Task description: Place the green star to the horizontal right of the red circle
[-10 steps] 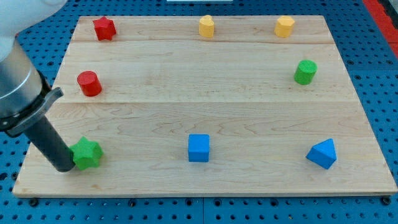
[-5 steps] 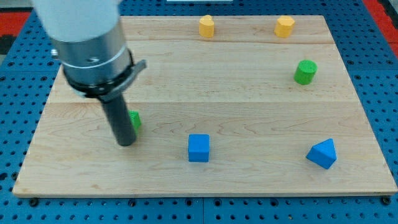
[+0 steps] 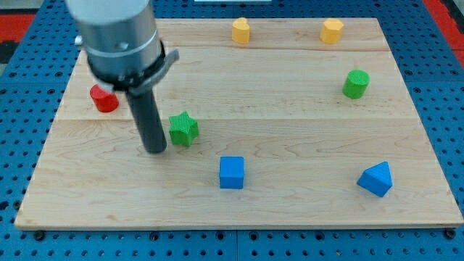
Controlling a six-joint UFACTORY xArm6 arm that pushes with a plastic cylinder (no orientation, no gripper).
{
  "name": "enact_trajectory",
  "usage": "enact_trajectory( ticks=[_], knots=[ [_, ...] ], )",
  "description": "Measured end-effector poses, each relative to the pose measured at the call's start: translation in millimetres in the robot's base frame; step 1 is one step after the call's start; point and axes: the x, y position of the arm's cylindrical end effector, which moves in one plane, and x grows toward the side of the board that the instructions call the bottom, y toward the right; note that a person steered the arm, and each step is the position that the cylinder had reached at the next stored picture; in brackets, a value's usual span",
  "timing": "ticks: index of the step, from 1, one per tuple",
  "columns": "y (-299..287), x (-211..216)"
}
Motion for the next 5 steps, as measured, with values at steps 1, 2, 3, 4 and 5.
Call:
enact_trajectory(
  ticks=[1,2,3,4,5],
  knots=[
    [21.3,-10.1],
    [44.9,-59.2],
    [55.8,-94.2],
    [67.6,-100.2],
    [20.9,-61.4]
  ],
)
